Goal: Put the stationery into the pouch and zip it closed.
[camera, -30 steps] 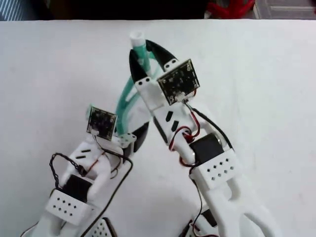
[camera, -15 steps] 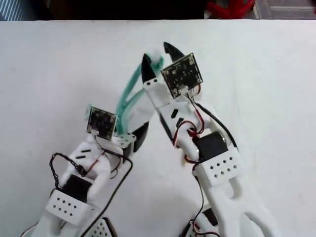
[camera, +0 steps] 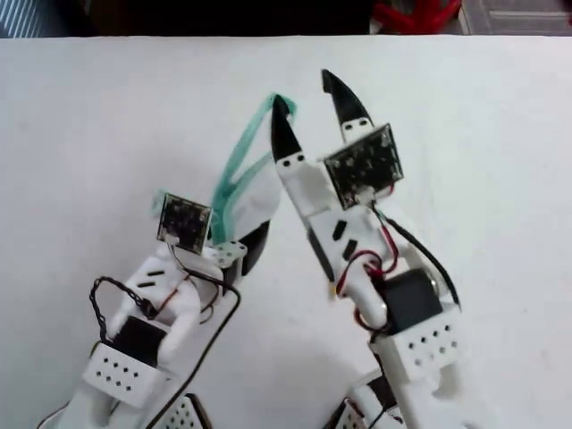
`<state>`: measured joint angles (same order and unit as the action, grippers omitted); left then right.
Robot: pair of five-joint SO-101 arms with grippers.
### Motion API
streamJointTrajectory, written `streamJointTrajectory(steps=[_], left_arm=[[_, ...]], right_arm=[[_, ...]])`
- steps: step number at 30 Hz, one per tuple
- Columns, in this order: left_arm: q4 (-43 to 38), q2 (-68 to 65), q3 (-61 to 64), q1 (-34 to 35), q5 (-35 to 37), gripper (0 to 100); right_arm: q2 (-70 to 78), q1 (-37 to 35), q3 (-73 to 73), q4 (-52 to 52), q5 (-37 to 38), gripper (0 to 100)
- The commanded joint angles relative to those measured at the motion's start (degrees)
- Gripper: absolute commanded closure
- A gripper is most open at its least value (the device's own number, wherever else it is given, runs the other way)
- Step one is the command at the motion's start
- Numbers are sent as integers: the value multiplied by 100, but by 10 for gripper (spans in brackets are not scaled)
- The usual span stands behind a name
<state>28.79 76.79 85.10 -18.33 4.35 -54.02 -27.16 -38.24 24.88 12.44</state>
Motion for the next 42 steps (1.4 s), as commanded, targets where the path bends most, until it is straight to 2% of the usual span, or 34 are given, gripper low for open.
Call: streamJointTrajectory(steps=[1, 6, 9, 17, 25, 32, 37, 42], left_arm=[[-132, -57, -35, -22, -44, 769], [-132, -57, -35, -22, -44, 770], [-132, -57, -26, -22, -44, 770], [-211, -57, 88, -22, -44, 767], [-536, -57, 264, -22, -44, 770], [-527, -57, 264, -22, -44, 771], [-510, -57, 255, -22, -44, 771], [-501, -57, 255, -22, -44, 771]], right_arm=[[-374, 312, 62, 505, 53, 805], [-347, 1323, -149, 1376, 9, 805], [-22, 1613, -501, 1323, 9, 805], [1341, 1481, -343, 1543, -26, 805], [3319, 1657, -220, 1508, -941, 805], [4620, 1613, 378, 1596, -976, 805], [5147, 1640, 879, 2062, -976, 805], [5754, 1534, 1073, 1974, -958, 805]])
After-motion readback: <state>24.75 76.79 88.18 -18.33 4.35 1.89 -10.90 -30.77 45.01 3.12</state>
